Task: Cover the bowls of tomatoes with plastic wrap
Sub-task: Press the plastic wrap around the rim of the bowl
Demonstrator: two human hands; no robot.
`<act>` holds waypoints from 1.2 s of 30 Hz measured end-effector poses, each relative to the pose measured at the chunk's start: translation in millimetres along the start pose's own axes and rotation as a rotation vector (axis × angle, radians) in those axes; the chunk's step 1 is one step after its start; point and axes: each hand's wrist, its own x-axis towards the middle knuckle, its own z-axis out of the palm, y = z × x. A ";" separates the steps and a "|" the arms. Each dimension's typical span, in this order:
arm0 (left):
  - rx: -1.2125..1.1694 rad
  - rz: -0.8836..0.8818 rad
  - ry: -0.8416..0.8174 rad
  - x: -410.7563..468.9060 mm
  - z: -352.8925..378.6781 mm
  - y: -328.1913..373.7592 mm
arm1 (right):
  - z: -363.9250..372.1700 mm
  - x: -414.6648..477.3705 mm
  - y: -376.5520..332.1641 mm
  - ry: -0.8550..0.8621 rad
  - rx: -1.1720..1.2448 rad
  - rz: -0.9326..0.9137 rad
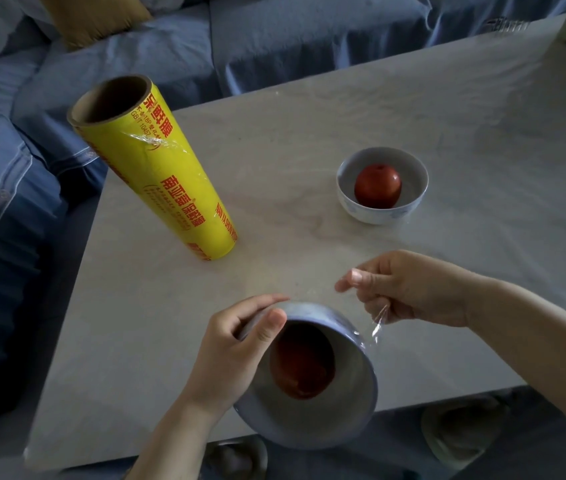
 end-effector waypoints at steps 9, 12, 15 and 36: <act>0.001 -0.028 -0.062 2.2 -3.7 -4.4 | -11.0 -0.7 17.5 -0.074 0.004 -0.247; -0.048 -0.045 -0.119 2.9 0.1 -2.4 | -0.6 5.1 29.4 -0.177 0.291 -0.423; -0.090 -0.031 -0.126 2.7 0.3 0.6 | 10.6 7.2 33.2 -0.127 0.513 -0.467; -0.054 0.182 -0.052 -4.3 0.7 1.5 | 38.3 11.6 27.7 0.271 0.110 0.025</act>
